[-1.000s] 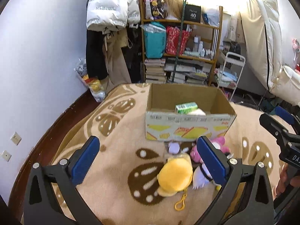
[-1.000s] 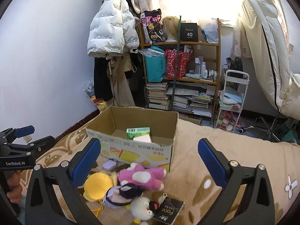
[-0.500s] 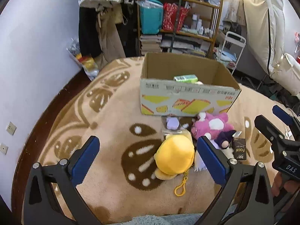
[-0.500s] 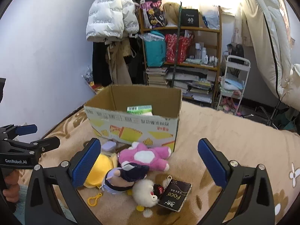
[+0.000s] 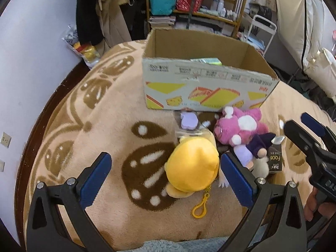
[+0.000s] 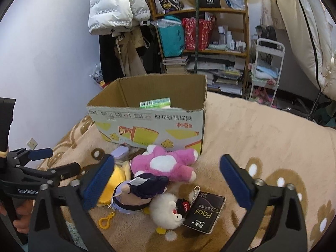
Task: Organize soft objects
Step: 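Grasp the yellow plush with the left tool while the right tool grasps the purple-haired doll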
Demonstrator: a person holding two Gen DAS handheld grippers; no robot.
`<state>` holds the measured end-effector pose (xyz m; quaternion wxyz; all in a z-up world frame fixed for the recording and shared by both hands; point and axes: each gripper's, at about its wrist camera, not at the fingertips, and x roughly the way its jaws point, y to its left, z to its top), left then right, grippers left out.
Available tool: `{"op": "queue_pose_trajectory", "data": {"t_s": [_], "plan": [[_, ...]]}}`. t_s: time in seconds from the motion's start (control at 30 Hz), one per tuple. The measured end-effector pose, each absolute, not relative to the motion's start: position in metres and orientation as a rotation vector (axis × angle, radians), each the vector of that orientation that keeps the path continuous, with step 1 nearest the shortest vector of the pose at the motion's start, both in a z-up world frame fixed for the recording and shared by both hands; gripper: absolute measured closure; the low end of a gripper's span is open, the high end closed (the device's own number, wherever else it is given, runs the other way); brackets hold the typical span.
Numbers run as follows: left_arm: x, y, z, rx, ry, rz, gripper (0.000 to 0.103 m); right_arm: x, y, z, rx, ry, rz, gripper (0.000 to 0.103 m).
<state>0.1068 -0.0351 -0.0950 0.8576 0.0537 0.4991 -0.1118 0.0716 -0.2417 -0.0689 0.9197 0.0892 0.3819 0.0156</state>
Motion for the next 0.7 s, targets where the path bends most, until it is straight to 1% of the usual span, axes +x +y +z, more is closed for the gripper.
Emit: {"op": "queue_pose_trajectory", "data": {"t_s": [0.07,0.13,0.2,0.3,0.37,0.43,0.5,0.57,0.6,0.7], "plan": [[0.108,-0.038,-0.098,0.127,1.063,-0.241,0.001,0.074,-0.241,-0.074,0.191,0.810,0.034,0.008],[0.108,-0.041,-0.103,0.137,1.084,-0.252,0.001,0.077,-0.240,-0.078,0.204,0.831,0.051,0.016],[0.109,-0.043,-0.108,0.141,1.107,-0.261,0.001,0.078,-0.240,-0.082,0.217,0.849,0.070,0.020],[0.111,-0.044,-0.116,0.145,1.147,-0.266,0.001,0.080,-0.237,-0.088,0.244,0.875,0.103,0.021],[0.112,-0.045,-0.121,0.146,1.170,-0.269,0.001,0.082,-0.234,-0.093,0.256,0.900,0.121,0.024],[0.112,-0.046,-0.125,0.151,1.183,-0.268,0.001,0.085,-0.231,-0.098,0.261,0.922,0.135,0.033],[0.112,-0.047,-0.129,0.163,1.190,-0.269,0.001,0.088,-0.230,-0.103,0.270,0.946,0.136,0.037],[0.114,-0.048,-0.135,0.166,1.211,-0.275,0.001,0.090,-0.231,-0.108,0.288,0.961,0.139,0.049],[0.115,-0.049,-0.138,0.168,1.224,-0.278,0.001,0.091,-0.232,-0.110,0.291,0.967,0.139,0.059],[0.116,-0.050,-0.145,0.175,1.249,-0.281,0.001,0.094,-0.234,-0.115,0.320,0.981,0.150,0.060]]}}
